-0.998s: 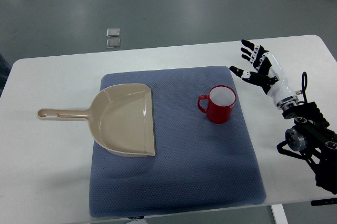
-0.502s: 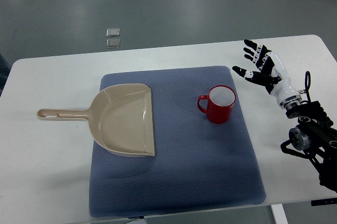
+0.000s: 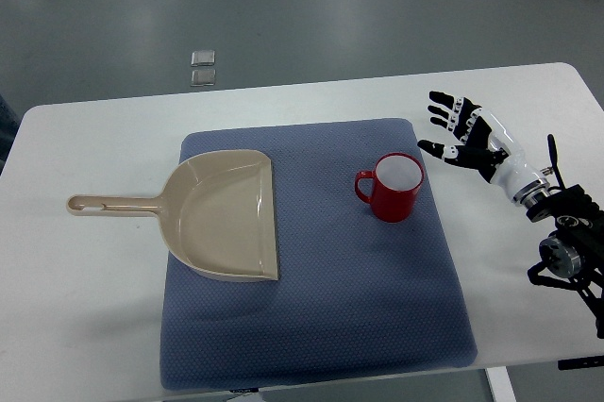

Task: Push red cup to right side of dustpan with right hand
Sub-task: 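Lower the right hand and move it toward the red mug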

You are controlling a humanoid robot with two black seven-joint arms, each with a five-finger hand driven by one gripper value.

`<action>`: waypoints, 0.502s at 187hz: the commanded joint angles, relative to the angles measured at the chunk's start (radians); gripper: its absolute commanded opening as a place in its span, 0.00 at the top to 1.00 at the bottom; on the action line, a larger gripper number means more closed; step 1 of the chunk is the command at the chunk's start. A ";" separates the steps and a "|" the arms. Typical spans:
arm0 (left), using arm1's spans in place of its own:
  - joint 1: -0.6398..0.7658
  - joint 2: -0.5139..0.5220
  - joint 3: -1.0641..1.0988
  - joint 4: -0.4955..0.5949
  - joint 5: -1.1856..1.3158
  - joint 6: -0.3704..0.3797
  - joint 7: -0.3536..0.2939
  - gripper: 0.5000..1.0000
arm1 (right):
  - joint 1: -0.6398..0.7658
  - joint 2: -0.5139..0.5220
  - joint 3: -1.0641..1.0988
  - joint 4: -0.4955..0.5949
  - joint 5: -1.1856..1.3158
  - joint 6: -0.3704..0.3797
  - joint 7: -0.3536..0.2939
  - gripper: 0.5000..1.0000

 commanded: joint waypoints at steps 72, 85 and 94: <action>0.000 0.000 0.000 0.000 0.000 0.000 0.000 0.00 | -0.036 -0.031 0.004 0.018 0.000 0.204 0.025 0.17; 0.000 0.000 0.000 0.000 0.000 0.000 0.000 0.00 | -0.041 -0.037 0.004 0.025 -0.002 0.216 0.030 0.17; 0.000 0.000 0.000 0.000 0.000 0.000 0.000 0.00 | -0.048 -0.042 0.004 0.026 -0.005 0.227 0.031 0.17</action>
